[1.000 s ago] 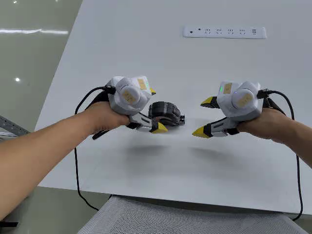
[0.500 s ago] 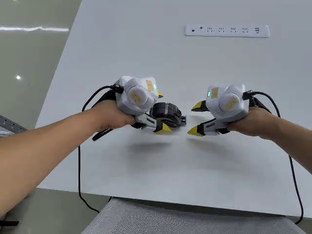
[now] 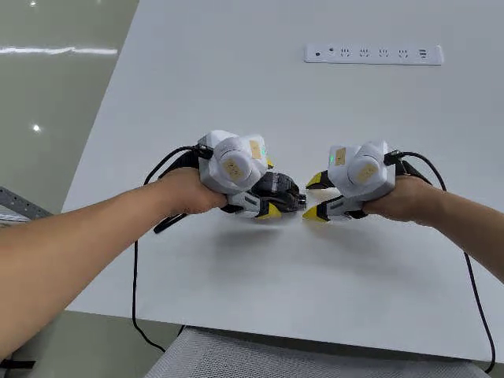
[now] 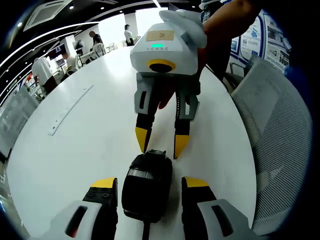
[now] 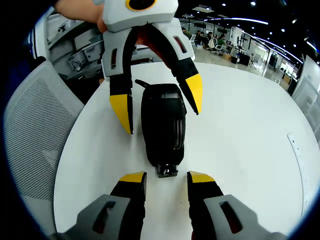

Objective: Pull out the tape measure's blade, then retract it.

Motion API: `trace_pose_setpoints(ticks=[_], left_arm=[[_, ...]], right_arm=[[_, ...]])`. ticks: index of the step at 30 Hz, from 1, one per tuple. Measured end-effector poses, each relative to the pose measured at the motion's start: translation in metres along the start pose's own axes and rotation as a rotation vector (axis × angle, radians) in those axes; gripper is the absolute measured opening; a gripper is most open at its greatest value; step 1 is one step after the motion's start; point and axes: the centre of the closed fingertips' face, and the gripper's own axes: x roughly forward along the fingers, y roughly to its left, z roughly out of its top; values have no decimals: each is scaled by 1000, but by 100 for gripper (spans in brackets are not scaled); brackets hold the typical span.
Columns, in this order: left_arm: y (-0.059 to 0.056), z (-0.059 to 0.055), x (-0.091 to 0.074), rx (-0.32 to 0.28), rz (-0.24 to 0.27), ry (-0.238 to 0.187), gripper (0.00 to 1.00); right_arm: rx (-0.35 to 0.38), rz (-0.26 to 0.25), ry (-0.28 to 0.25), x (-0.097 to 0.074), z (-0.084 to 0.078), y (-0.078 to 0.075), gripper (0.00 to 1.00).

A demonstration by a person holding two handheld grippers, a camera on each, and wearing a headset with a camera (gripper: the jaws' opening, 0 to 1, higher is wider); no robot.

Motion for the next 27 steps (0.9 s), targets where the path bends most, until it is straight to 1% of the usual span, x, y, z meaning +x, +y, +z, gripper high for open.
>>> trace_pose_setpoints(ticks=[4,7,10,17,22,27], left_arm=[[0,-3,3,0,-1,2,47],[0,-4,5,11,-3,8,47],[0,-5,7,39,-6,16,46],[3,-2,8,65,-5,22,41],[4,-3,10,81,-10,26,37],[6,-2,10,87,-12,25,34]], right_arm=[[-8,11,1,1,1,2,28],[-17,18,-3,3,2,3,26],[-27,19,-5,4,3,2,23],[-37,27,-11,2,4,2,19],[-46,36,-11,2,6,4,15],[-46,38,-8,2,6,5,14]])
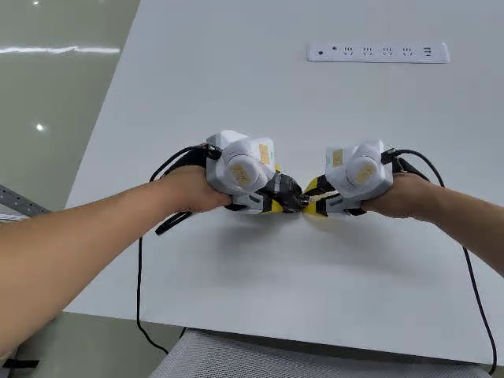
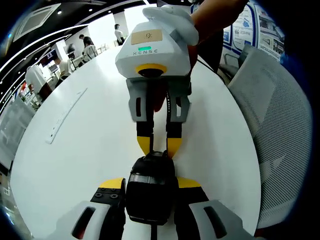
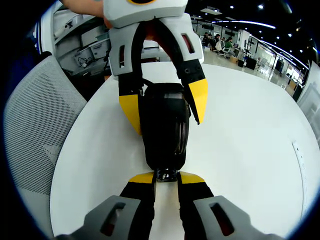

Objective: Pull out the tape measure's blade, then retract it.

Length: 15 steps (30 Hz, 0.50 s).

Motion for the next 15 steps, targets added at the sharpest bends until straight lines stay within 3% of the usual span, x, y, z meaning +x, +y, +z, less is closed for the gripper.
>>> trace_pose_setpoints(ticks=[15], left_arm=[[0,0,1,2,-19,8,32]], right_arm=[[-19,-3,11,0,-1,-3,13]])
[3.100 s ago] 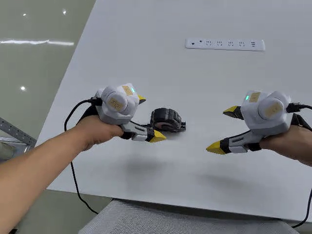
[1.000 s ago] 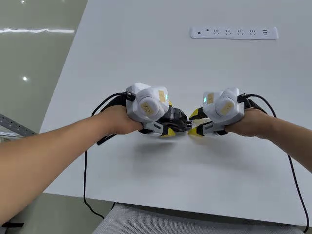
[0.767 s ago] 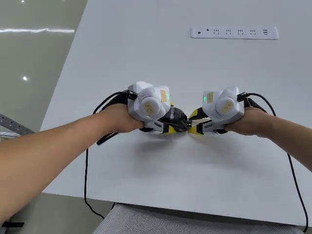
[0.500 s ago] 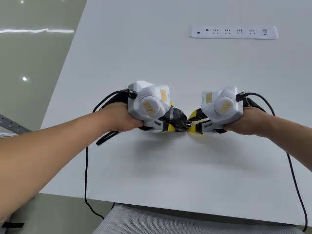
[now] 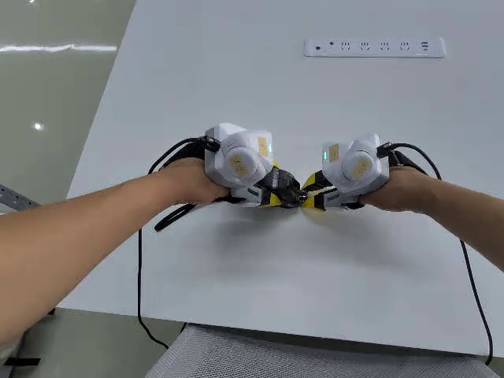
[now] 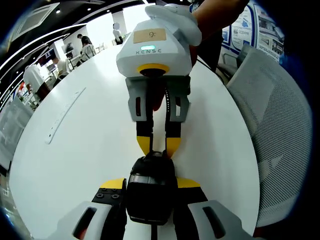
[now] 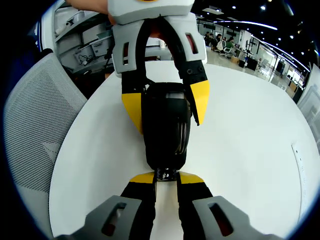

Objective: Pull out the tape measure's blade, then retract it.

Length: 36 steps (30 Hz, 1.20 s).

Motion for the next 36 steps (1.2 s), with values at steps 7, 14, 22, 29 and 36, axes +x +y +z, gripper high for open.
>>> trace_pose_setpoints(ticks=[7,14,22,29,36], left_arm=[[-5,6,-7,-8,-2,-4,31],[-7,9,-10,-10,-4,-3,31],[-7,10,-12,-13,-5,-4,31],[-6,9,-11,-16,-8,-5,31],[-5,8,-9,-18,-8,-4,31]], right_arm=[[-2,-8,-3,-1,-1,-1,12],[12,-13,-6,-5,-3,0,12],[21,-13,-5,-11,-9,1,12],[30,-15,-4,-16,-15,1,12],[35,-16,0,-21,-21,2,12]])
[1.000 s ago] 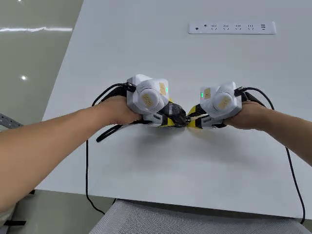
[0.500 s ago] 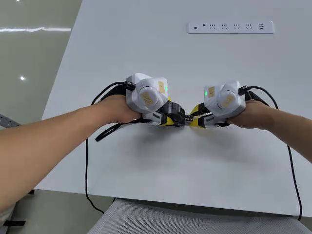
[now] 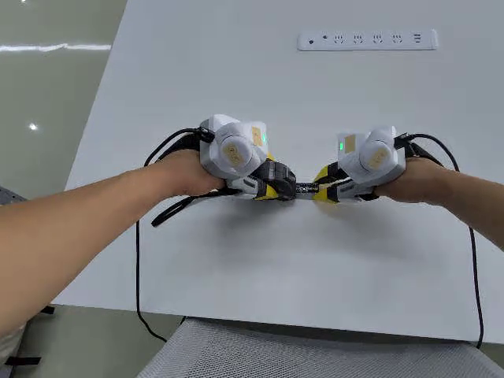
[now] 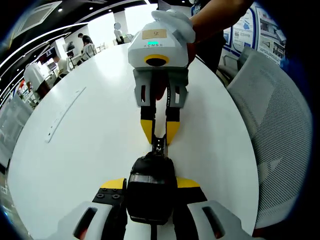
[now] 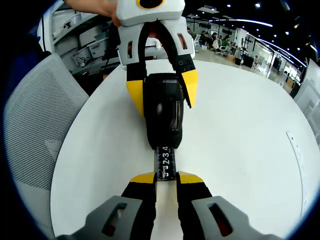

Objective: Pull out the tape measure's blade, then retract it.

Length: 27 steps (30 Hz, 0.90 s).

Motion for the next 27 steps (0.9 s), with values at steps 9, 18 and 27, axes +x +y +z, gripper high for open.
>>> trace_pose_setpoints(ticks=[9,18,27], left_arm=[[3,-3,4,4,-4,3,31],[2,-3,4,9,-7,7,31],[2,-3,5,13,-8,11,31]], right_arm=[[8,0,5,-7,-7,0,11],[23,7,7,-12,-15,1,11],[30,10,17,-20,-25,0,11]])
